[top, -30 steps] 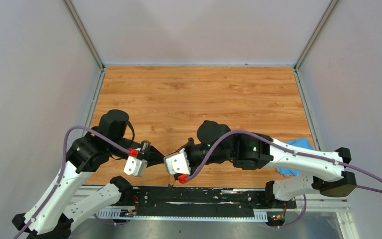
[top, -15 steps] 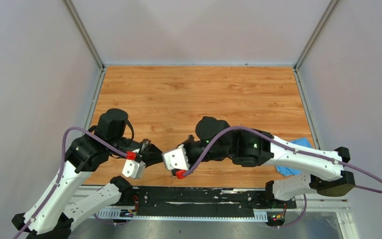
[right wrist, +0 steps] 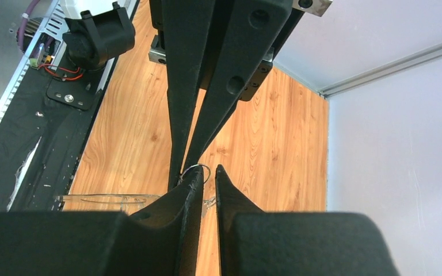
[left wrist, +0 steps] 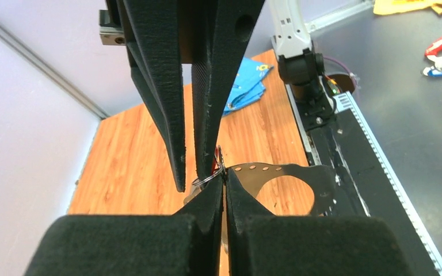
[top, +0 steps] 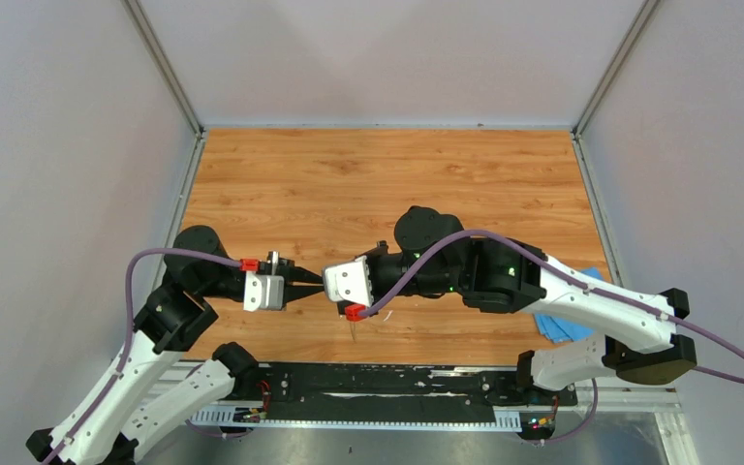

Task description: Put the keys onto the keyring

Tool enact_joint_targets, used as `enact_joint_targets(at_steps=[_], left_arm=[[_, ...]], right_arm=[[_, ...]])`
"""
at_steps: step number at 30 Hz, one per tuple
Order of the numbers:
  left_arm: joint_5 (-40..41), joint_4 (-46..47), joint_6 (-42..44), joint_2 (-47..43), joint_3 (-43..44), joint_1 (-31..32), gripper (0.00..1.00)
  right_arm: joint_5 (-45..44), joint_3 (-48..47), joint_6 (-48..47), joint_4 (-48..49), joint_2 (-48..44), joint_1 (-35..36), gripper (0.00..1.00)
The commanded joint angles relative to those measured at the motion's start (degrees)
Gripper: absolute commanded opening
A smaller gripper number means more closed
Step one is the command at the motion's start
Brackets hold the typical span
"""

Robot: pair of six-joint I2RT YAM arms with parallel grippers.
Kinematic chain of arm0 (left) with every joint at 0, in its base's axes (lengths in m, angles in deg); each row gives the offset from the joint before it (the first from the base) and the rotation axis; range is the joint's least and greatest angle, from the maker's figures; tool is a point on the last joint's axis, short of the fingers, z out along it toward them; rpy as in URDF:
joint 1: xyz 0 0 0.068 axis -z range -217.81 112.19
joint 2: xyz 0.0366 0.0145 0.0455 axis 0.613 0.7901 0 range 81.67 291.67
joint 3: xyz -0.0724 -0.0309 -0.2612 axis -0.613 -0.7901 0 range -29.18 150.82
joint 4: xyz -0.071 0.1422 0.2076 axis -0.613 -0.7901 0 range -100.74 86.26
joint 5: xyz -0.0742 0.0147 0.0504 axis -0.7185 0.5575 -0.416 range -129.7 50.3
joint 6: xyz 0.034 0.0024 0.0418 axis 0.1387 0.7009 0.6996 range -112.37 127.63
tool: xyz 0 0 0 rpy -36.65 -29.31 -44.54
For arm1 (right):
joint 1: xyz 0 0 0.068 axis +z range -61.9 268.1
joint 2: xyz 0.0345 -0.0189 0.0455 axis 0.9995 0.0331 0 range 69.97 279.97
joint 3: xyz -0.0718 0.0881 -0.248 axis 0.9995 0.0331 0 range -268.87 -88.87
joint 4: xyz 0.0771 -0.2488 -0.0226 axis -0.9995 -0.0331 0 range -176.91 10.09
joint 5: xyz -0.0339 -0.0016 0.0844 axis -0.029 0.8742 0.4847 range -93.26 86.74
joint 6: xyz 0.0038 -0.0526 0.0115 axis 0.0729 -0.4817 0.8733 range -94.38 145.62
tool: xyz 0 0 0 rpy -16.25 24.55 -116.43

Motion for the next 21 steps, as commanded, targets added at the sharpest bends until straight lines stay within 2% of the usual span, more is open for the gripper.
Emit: enact_joint_targets(at_steps=[1, 6, 16, 21], left_arm=[[4.75, 19.00, -9.56, -1.62, -2.62, 0.36, 0.00], [6.14, 19.60, -8.23, -1.14, -3.09, 0.36, 0.00], [3.50, 19.72, -1.12, -2.37, -4.31, 0.36, 0.00], [3.60, 19.72, 0.29, -3.24, -4.54, 0.40, 0.00]], right_arm=[[7.17, -0.05, 1.64, 0.05, 2.23, -0.78, 0.17], [11.55, -2.50, 2.13, -2.03, 3.20, -2.88, 0.21], [22.27, -8.07, 4.92, -7.33, 5.35, -7.35, 0.31], [29.14, -11.34, 7.15, -10.33, 7.02, -9.79, 0.32]])
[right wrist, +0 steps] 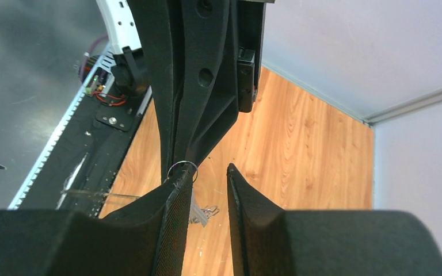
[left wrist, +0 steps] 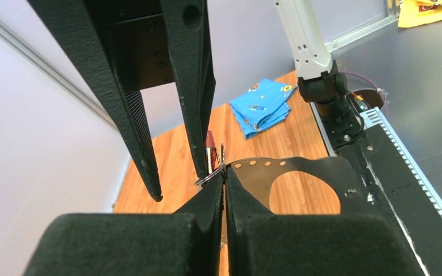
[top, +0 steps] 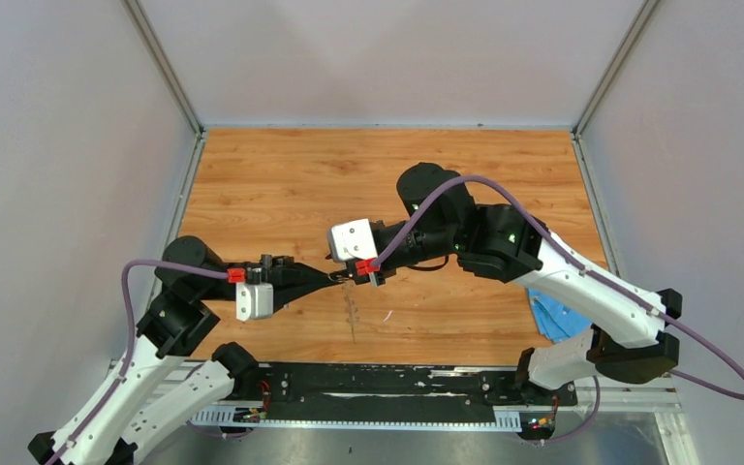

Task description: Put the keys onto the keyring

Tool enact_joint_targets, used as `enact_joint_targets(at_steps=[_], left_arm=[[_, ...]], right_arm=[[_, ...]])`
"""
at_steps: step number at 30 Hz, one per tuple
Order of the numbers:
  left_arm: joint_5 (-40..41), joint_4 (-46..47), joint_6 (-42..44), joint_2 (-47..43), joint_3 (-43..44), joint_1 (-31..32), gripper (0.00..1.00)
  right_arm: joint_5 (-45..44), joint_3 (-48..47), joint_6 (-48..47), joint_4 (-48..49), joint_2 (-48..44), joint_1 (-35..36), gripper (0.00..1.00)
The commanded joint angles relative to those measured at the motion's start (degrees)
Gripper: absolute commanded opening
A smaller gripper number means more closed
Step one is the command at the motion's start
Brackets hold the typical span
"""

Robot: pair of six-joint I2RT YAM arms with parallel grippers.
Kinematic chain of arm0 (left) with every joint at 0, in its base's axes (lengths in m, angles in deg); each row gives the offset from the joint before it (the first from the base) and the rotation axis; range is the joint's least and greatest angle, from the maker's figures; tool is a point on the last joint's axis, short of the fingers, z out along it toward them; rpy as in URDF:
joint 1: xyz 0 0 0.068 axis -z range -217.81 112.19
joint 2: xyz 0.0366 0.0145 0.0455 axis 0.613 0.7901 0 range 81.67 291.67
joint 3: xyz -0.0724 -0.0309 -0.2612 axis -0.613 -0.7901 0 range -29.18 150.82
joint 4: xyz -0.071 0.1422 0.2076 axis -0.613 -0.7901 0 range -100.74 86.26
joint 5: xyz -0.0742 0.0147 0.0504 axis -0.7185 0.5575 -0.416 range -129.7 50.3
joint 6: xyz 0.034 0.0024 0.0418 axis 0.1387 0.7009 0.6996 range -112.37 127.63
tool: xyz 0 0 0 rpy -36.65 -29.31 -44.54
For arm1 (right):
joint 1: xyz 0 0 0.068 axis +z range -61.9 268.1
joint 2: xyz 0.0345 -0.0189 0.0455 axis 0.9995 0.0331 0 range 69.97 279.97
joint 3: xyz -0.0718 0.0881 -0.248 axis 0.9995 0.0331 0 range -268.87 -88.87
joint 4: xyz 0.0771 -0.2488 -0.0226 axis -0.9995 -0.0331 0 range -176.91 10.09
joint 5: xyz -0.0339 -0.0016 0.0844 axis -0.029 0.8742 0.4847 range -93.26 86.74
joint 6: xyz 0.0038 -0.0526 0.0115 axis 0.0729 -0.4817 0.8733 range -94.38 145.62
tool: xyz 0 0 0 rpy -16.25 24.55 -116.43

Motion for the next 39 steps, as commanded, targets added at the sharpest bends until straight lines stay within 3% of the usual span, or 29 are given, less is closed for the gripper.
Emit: enact_joint_targets(at_steps=[1, 11, 25, 39], left_arm=[[2.37, 7.06, 3.65, -0.72, -0.06, 0.34, 0.00], [3.29, 7.06, 3.73, -2.13, -1.01, 0.34, 0.00], [3.99, 7.03, 3.37, -2.37, -1.38, 0.34, 0.00], [3.56, 7.06, 3.14, -3.82, -2.38, 0.34, 0.00]], right_arm=[[11.40, -3.03, 4.13, -5.72, 3.28, -0.92, 0.32], [14.50, -8.92, 6.54, -9.37, 5.57, -3.91, 0.35], [21.71, -9.90, 9.27, -9.32, 5.81, -7.05, 0.35], [22.22, -12.44, 11.32, -8.84, 8.03, -8.47, 0.36]])
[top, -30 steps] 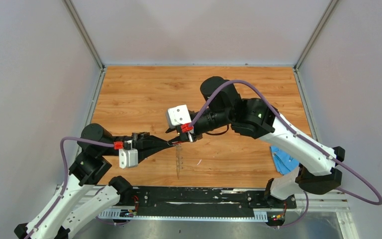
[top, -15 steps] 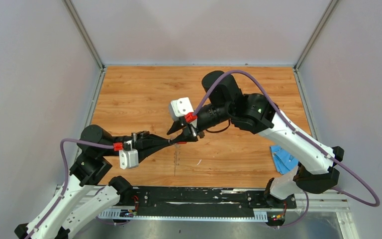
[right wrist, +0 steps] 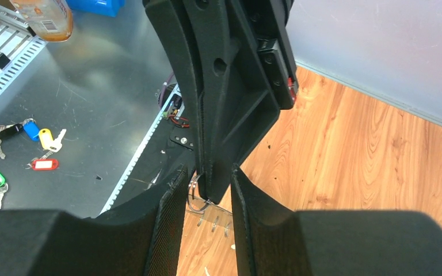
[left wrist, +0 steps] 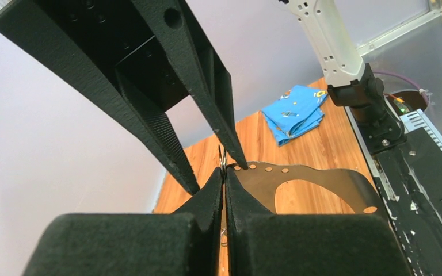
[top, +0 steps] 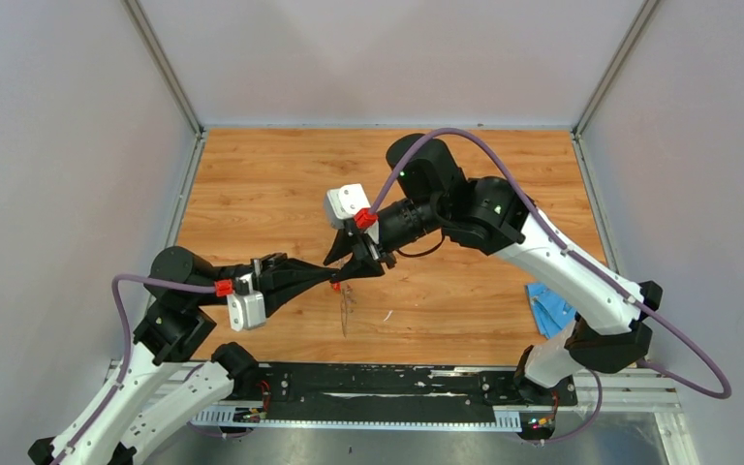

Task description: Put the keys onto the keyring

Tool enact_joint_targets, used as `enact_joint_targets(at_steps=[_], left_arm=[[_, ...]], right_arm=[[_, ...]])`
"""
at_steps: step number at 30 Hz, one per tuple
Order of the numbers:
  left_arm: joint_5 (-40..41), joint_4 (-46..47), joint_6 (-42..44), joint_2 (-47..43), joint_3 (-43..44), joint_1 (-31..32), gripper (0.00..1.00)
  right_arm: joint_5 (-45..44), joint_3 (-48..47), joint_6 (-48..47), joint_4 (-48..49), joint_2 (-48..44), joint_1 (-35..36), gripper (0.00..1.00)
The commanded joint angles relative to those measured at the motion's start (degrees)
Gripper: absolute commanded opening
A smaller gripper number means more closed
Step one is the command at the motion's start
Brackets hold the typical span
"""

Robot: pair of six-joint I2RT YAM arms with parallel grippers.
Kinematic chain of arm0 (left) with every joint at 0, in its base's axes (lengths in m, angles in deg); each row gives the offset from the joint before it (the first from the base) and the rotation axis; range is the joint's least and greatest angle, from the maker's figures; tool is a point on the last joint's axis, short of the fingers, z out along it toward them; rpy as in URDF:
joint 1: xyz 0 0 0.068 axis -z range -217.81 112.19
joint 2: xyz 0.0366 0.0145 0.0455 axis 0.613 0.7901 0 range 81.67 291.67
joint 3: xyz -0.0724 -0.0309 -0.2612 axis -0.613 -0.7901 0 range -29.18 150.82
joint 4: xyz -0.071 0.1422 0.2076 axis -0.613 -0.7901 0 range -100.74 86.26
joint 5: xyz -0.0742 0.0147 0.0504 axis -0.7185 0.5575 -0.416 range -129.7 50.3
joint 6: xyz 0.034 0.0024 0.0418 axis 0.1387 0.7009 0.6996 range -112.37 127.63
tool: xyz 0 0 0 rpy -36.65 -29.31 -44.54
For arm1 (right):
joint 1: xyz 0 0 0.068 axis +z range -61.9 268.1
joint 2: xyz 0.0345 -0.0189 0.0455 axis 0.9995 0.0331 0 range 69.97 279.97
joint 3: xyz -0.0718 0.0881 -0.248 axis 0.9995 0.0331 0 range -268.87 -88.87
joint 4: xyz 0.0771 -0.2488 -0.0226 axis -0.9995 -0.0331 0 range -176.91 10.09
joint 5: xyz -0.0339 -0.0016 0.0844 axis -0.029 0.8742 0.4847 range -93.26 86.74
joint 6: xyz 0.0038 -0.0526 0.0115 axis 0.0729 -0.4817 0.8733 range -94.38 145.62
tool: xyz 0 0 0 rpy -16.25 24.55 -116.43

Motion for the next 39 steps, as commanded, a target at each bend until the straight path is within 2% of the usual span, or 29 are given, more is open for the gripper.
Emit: enact_joint_targets(at_steps=[1, 8, 11, 15, 17, 21, 23, 26, 28, 31, 36, 39], left_arm=[[0.41, 2.32, 0.54, -1.26, -0.92, 0.13, 0.00], [0.78, 2.31, -0.20, -2.16, -1.79, 0.12, 0.00], [2.01, 2.24, -1.40, -3.23, -2.53, 0.07, 0.00], [7.42, 2.08, -5.03, -6.20, -4.47, 0.07, 0.00], [10.39, 1.68, -6.15, -8.13, -5.43, 0.08, 0.00], [14.19, -1.95, -5.05, -11.93, -5.97, 0.12, 0.00], [15.54, -4.35, -3.24, -13.79, -6.03, 0.07, 0.00], [16.10, -7.96, 1.03, -16.43, -6.16, 0.07, 0.00], [17.68, -9.36, 1.94, -17.83, -5.84, 0.07, 0.00], [16.77, -13.78, 3.83, -19.26, -4.27, 0.11, 0.00], [16.63, -17.14, 3.72, -22.30, -3.49, 0.08, 0.00], [17.82, -18.29, 3.99, -23.38, -2.82, 0.08, 0.00]], right_arm=[[1.74, -2.84, 2.15, -0.46, 1.15, -0.98, 0.37], [-1.35, -1.46, 6.18, 6.16, -0.29, -2.35, 0.44], [-4.31, 3.70, 9.82, 12.87, -4.37, -6.81, 0.46], [-11.86, 19.95, 17.09, 26.57, -13.68, -15.51, 0.51], [-15.51, 30.94, 19.58, 32.34, -18.56, -18.53, 0.53], [-21.73, 48.46, 21.17, 41.70, -24.17, -19.77, 0.56], [-21.08, 55.05, 23.60, 46.33, -23.94, -19.69, 0.56], [-16.55, 64.20, 25.76, 58.02, -20.29, -16.88, 0.57], [-17.42, 65.66, 23.23, 61.87, -14.95, -12.25, 0.56], [-13.59, 63.33, 21.12, 67.31, -3.55, -8.73, 0.52], [-4.47, 57.72, 23.86, 80.41, 13.46, -8.54, 0.48], [0.38, 51.81, 25.55, 82.36, 22.18, -8.06, 0.46]])
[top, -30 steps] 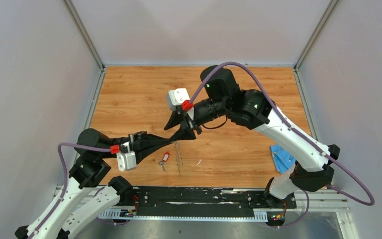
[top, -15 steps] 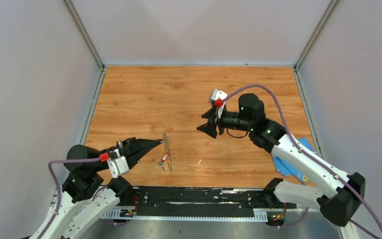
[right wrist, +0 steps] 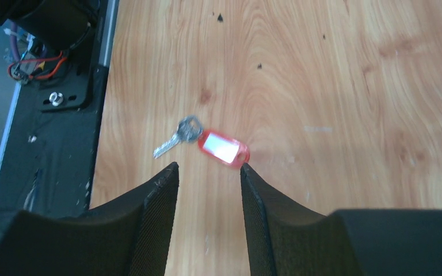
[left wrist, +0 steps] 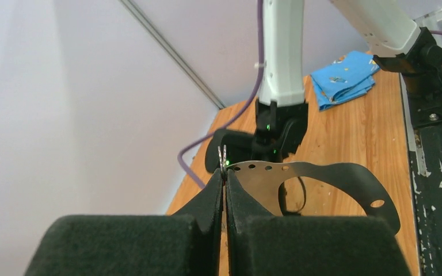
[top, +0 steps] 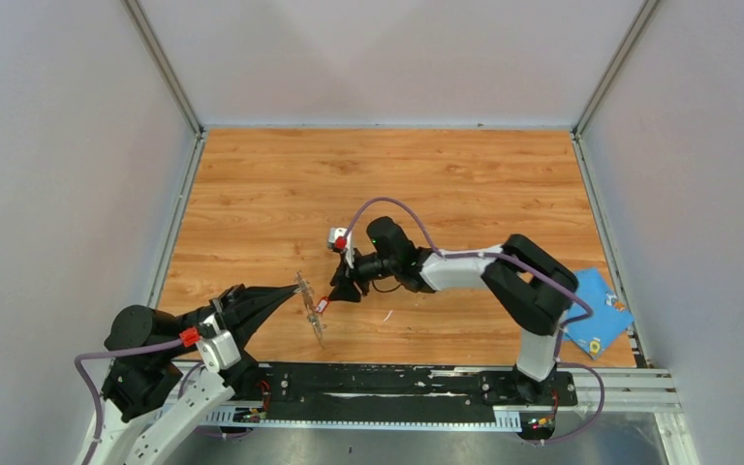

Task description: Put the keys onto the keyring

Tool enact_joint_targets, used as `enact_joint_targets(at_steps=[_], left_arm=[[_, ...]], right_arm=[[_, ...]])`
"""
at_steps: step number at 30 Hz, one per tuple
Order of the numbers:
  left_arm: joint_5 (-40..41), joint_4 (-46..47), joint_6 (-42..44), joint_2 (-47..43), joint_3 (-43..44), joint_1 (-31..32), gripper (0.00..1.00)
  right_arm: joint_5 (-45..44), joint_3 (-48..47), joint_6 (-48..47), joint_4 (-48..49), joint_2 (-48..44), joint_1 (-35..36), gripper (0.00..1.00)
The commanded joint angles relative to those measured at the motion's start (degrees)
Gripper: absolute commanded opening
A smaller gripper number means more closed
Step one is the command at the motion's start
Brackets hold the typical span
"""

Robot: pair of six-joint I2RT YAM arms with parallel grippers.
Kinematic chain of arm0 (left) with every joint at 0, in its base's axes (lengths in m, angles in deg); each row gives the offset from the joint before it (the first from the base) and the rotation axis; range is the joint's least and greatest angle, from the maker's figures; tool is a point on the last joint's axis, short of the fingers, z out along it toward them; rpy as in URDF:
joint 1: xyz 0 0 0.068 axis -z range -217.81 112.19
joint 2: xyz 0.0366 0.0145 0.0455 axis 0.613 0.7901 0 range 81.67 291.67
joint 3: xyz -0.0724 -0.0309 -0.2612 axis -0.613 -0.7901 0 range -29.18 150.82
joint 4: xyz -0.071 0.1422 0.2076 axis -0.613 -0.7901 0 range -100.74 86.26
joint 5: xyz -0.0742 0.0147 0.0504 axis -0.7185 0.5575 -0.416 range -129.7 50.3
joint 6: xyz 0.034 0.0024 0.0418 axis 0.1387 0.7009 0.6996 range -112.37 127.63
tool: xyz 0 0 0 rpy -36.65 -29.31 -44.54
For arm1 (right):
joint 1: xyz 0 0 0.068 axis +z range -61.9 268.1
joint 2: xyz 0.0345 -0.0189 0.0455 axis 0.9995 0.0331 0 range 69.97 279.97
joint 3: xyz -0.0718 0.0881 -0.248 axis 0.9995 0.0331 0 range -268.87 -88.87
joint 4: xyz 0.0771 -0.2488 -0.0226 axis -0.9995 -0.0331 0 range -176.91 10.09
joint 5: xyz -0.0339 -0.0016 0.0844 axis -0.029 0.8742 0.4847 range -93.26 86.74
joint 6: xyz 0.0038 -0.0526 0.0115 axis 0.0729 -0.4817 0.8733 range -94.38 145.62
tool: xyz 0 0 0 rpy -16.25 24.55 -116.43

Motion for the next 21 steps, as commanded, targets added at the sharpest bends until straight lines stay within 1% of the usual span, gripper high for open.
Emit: enact_joint_targets(at_steps=[1, 4, 7, 10, 13, 15, 21], left_arm=[[2.00, -2.59, 0.99, -2.00, 2.43, 0.07, 0.00], [1.89, -2.71, 0.39, -2.13, 2.82, 0.08, 0.00], [1.97, -2.39, -0.03, -2.05, 3.02, 0.08, 0.00], [1.70, -1.66, -1.14, -2.05, 3.07, 0.07, 0.00], [1.45, -1.12, -1.95, -1.96, 3.02, 0.07, 0.00], [1.50, -0.71, -2.24, -1.89, 3.02, 0.09, 0.00], [1.36, 0.26, -3.17, -1.28, 3.62, 0.07, 0.00]], right_arm=[[8.82, -7.87, 1.96, 10.60, 9.03, 1.05, 0.46], [10.37, -10.42, 1.20, 9.87, 12.57, 2.15, 0.45], [11.61, -12.23, -2.19, 6.06, 14.08, 3.14, 0.44], [12.67, -15.23, -8.63, -4.35, 15.06, 4.13, 0.44], [10.88, -19.99, -17.24, -16.55, 16.12, 5.41, 0.41], [9.84, -21.98, -20.81, -21.08, 16.96, 5.82, 0.39], [7.48, -23.02, -24.67, -25.52, 17.81, 6.21, 0.32]])
